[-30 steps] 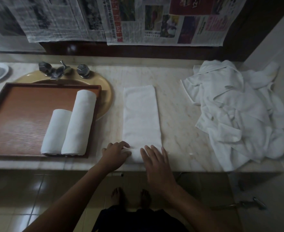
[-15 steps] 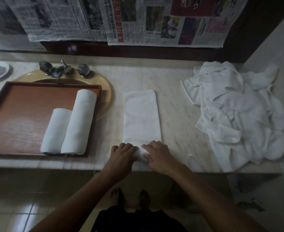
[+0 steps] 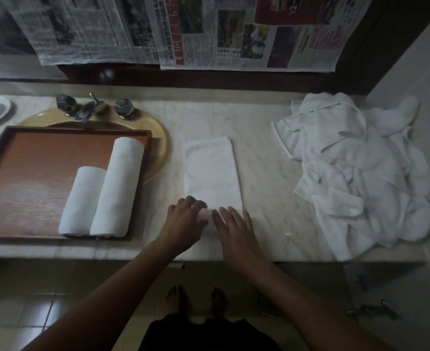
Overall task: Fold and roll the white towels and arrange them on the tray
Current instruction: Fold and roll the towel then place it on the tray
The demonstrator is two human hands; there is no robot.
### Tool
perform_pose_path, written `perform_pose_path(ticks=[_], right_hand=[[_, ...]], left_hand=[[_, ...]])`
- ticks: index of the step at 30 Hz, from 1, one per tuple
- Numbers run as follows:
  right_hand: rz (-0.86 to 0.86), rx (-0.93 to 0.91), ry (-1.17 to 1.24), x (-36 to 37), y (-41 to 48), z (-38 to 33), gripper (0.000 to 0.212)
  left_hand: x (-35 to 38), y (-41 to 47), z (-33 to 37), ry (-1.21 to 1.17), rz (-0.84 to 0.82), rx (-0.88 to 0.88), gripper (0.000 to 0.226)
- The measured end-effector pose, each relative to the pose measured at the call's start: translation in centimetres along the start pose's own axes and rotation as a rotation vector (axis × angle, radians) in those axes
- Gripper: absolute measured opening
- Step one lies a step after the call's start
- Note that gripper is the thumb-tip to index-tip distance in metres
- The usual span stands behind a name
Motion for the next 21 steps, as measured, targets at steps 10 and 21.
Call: perform_pose_path(ticks=[10,21], right_hand=[[-0.118,-0.109,0.051,-2.4,2.3,1.3,0.081],[-0.256,0.056,0.552,-1.3,-0.7,2.9,0.051]], left_hand=[[2.8,-2.9,-0.3,0.147,-0.177,0.118,0.086],[2.3,-5.0,-3.0,-0.121,-0.264,0.155,0.056]])
Point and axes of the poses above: each hand's wrist, its own y-axis towards the middle knuckle, its own x-axis out of the palm, z = x × y, the point moved 5 cm from there along y, towards the middle knuckle, and after that the axes turned 7 degrees about -x, right-handed, at the moved point
